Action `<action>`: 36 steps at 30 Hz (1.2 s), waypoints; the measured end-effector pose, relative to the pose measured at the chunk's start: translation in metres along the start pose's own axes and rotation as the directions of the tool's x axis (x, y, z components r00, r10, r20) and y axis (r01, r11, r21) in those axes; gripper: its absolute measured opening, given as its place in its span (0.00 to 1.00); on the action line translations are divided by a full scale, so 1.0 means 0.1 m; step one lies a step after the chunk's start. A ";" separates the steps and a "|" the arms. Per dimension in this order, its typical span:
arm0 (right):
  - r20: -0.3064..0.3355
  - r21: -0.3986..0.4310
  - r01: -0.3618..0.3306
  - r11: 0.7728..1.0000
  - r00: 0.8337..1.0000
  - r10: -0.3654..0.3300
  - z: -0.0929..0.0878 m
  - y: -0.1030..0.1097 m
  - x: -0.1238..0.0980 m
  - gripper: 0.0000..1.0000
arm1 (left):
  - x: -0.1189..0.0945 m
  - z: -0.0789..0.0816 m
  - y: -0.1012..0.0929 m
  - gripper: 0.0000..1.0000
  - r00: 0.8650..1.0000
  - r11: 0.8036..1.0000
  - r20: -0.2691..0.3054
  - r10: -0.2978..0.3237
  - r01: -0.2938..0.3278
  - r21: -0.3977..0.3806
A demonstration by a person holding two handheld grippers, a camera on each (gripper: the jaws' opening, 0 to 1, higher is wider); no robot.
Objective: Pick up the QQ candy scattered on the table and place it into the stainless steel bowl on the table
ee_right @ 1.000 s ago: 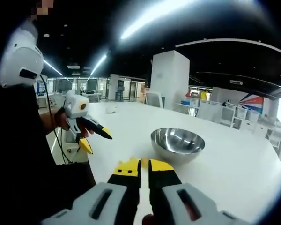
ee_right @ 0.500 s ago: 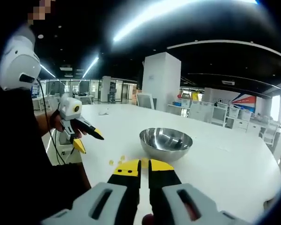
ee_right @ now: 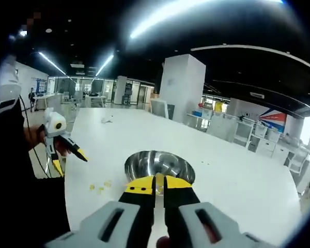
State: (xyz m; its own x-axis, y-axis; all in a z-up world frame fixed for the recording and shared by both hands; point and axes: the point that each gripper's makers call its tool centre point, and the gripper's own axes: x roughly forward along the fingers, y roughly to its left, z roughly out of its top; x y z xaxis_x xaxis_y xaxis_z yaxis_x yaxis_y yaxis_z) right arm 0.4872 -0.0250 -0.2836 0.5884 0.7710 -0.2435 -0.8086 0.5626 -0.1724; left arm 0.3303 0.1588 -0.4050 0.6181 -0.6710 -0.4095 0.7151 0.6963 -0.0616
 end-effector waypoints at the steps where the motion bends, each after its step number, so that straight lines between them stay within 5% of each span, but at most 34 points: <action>1: -0.012 0.003 -0.012 1.000 1.000 0.012 0.00 -0.02 0.13 0.07 | 0.00 0.00 0.00 0.65 1.000 1.000 0.002 -0.001 0.001 -0.003; 8: -0.120 -0.030 -0.106 0.994 0.988 0.102 -0.17 -0.02 0.82 0.07 | -0.04 -0.04 -0.01 0.65 1.000 1.000 0.000 0.000 0.000 -0.006; 15: -0.264 -0.086 -0.185 0.979 0.952 0.156 -0.38 0.05 1.26 0.07 | -0.10 -0.07 0.02 0.65 1.000 1.000 0.004 0.014 -0.014 -0.018; 22: -0.381 -0.118 -0.222 0.968 0.910 0.163 -0.56 0.19 1.41 0.07 | -0.11 -0.06 0.01 0.65 1.000 1.000 0.010 0.012 -0.012 -0.015; 29: -0.407 -0.116 -0.232 0.966 0.898 0.167 -0.62 0.23 1.35 0.09 | -0.15 -0.07 0.04 0.65 1.000 1.000 0.012 0.022 -0.022 -0.020; 36: -0.397 -0.114 -0.228 0.967 0.903 0.166 -0.54 0.27 1.25 0.18 | -0.13 -0.04 0.01 0.65 1.000 1.000 0.014 0.014 -0.014 -0.013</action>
State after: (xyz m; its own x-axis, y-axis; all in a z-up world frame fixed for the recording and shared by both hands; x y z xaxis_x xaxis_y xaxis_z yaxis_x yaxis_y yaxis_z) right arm 0.5394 0.0706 -0.3701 0.3955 0.6712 -0.6270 -0.9164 0.3346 -0.2199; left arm 0.3215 0.1691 -0.4038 0.6328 -0.6646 -0.3974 0.7021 0.7088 -0.0674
